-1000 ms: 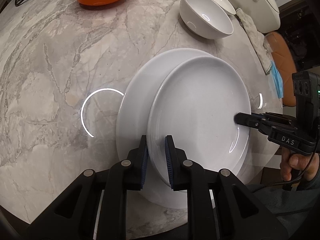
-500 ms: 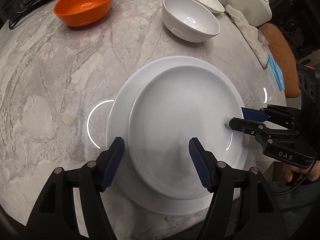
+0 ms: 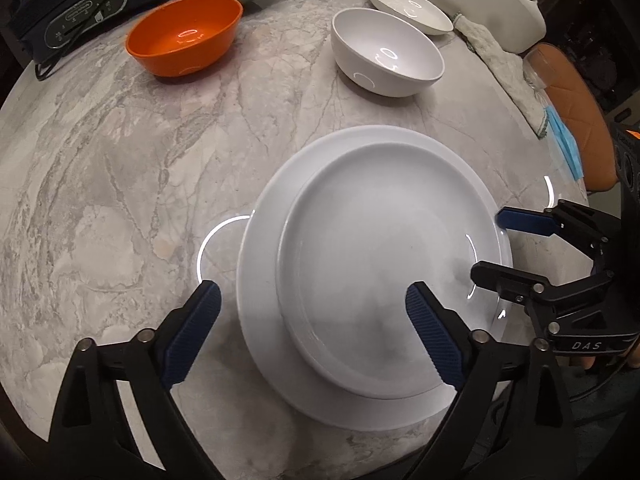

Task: Organize plates and bowls

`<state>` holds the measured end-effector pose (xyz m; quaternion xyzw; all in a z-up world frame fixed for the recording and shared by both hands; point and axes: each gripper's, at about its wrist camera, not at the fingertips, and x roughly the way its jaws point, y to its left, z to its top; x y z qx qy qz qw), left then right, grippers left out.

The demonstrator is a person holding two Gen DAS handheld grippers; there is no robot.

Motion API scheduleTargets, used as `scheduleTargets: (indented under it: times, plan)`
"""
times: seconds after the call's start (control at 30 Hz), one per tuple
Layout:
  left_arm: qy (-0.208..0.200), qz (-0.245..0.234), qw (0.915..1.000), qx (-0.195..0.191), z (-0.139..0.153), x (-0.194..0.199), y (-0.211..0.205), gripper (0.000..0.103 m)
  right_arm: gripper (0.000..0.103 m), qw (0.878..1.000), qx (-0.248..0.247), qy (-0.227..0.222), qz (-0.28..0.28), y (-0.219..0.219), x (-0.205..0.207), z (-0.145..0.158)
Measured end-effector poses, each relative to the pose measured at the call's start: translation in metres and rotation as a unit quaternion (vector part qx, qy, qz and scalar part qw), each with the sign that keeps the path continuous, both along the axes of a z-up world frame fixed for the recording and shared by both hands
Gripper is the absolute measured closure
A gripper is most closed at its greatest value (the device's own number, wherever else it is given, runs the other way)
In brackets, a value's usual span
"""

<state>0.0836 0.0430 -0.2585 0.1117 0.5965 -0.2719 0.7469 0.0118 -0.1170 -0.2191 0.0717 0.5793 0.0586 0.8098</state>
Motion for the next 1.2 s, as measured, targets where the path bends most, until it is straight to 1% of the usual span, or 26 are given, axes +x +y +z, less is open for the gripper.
scheduleTargets:
  times: [0.07,0.1,0.17,0.23,0.3,0.37,0.43,0.5,0.57,0.67,0.73,0.8,0.83,0.87,0.93,1.0,1.07,1.13,1.17,1.2]
  plan:
    - [-0.02,0.007,0.9998,-0.004,0.012,0.001,0.005,0.007,0.03,1.0,0.004,-0.018,-0.014,-0.005,-0.005,0.009]
    - [-0.034,0.007,0.9994,-0.003,0.018,0.001,0.006,0.004,0.029,0.999,0.007,-0.031,-0.023,-0.01,-0.007,0.016]
    - [-0.07,0.006,0.9975,0.006,0.032,0.003,0.008,0.0,0.024,0.996,0.01,-0.067,-0.049,-0.023,-0.014,0.032]
    - [-0.103,0.007,0.9945,0.017,0.045,0.013,0.01,0.0,0.023,0.991,0.017,-0.101,-0.082,-0.043,-0.018,0.048]
    - [-0.118,0.014,0.9928,0.016,0.06,0.031,0.009,0.0,0.02,0.983,0.028,-0.129,-0.128,-0.071,-0.02,0.061]
    - [-0.128,0.019,0.9916,0.008,0.078,0.056,0.003,0.0,0.017,0.973,0.043,-0.143,-0.174,-0.107,-0.017,0.069]
    - [-0.137,0.017,0.9904,0.012,0.097,0.089,-0.012,0.0,0.017,0.964,0.057,-0.144,-0.214,-0.145,-0.009,0.072]
    - [-0.133,0.013,0.9909,0.013,0.111,0.127,-0.038,0.0,0.017,0.953,0.085,-0.146,-0.251,-0.183,0.003,0.073]
    - [-0.133,0.003,0.991,-0.005,0.124,0.164,-0.064,0.0,0.017,0.941,0.111,-0.151,-0.281,-0.215,0.018,0.074]
    - [-0.127,-0.031,0.9913,-0.019,0.135,0.214,-0.114,0.0,0.018,0.925,0.142,-0.158,-0.316,-0.251,0.048,0.071]
    - [-0.121,-0.06,0.9908,-0.013,0.133,0.243,-0.152,0.0,0.02,0.916,0.165,-0.154,-0.332,-0.268,0.069,0.064]
    - [-0.107,-0.088,0.9903,0.005,0.121,0.267,-0.189,0.0,0.027,0.907,0.189,-0.147,-0.345,-0.278,0.088,0.057]
    - [-0.093,-0.1,0.9905,0.017,0.11,0.278,-0.208,0.001,0.033,0.905,0.196,-0.145,-0.348,-0.28,0.099,0.053]
    - [-0.078,-0.106,0.9909,0.027,0.098,0.288,-0.223,0.001,0.037,0.906,0.197,-0.138,-0.348,-0.281,0.11,0.049]
    - [-0.052,-0.111,0.9919,0.034,0.078,0.308,-0.246,0.002,0.041,0.911,0.203,-0.122,-0.339,-0.278,0.133,0.04]
    - [-0.04,-0.118,0.9913,0.041,0.061,0.324,-0.267,0.002,0.042,0.913,0.201,-0.108,-0.338,-0.276,0.15,0.03]
    - [-0.036,-0.127,0.9901,0.048,0.046,0.331,-0.281,0.002,0.043,0.912,0.196,-0.102,-0.345,-0.279,0.161,0.021]
    - [-0.032,-0.138,0.9883,0.056,0.032,0.337,-0.294,0.003,0.043,0.908,0.193,-0.1,-0.357,-0.282,0.164,0.015]
    - [-0.029,-0.143,0.9875,0.06,0.028,0.341,-0.3,0.005,0.043,0.908,0.187,-0.096,-0.363,-0.283,0.167,0.012]
    - [-0.025,-0.148,0.9868,0.061,0.019,0.338,-0.303,0.009,0.044,0.907,0.18,-0.091,-0.369,-0.284,0.169,0.009]
